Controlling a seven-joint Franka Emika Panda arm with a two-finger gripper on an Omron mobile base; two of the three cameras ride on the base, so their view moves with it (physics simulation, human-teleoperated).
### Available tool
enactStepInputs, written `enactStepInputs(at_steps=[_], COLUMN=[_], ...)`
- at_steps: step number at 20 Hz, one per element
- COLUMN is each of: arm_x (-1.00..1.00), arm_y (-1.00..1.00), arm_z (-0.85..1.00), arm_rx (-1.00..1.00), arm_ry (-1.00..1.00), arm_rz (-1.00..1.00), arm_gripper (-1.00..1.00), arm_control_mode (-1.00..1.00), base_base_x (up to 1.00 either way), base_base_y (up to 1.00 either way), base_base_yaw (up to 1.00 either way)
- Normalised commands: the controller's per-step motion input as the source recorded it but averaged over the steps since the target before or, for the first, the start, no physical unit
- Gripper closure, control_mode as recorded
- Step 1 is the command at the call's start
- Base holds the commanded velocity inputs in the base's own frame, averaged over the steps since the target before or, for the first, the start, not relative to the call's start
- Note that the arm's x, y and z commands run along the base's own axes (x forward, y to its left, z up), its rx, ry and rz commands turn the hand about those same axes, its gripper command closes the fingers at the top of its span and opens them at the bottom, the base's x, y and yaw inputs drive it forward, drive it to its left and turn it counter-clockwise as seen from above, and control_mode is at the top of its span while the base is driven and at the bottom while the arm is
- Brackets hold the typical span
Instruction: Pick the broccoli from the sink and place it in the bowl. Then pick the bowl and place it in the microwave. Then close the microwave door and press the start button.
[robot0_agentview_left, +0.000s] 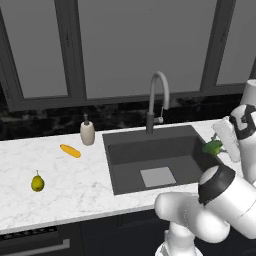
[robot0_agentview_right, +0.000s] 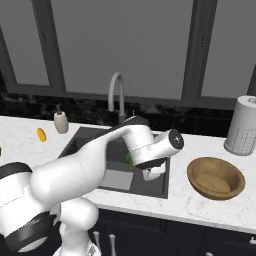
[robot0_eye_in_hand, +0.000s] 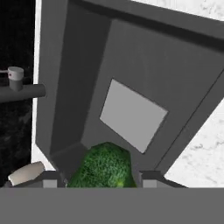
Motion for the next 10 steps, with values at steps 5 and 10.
enactStepInputs(at_steps=[5,10], arm_x=[-0.17,-0.02], arm_y=[-0.22,-0.01], arm_z=[0.06,0.08], arm_rx=[-0.24,-0.42], arm_ry=[0.1,0.17], arm_rz=[-0.24,-0.2], arm_gripper=[1.0,1.0], arm_control_mode=[-1.0,-1.0], base_base_x=[0.0,0.0], base_base_y=[0.0,0.0], base_base_yaw=[0.0,0.0])
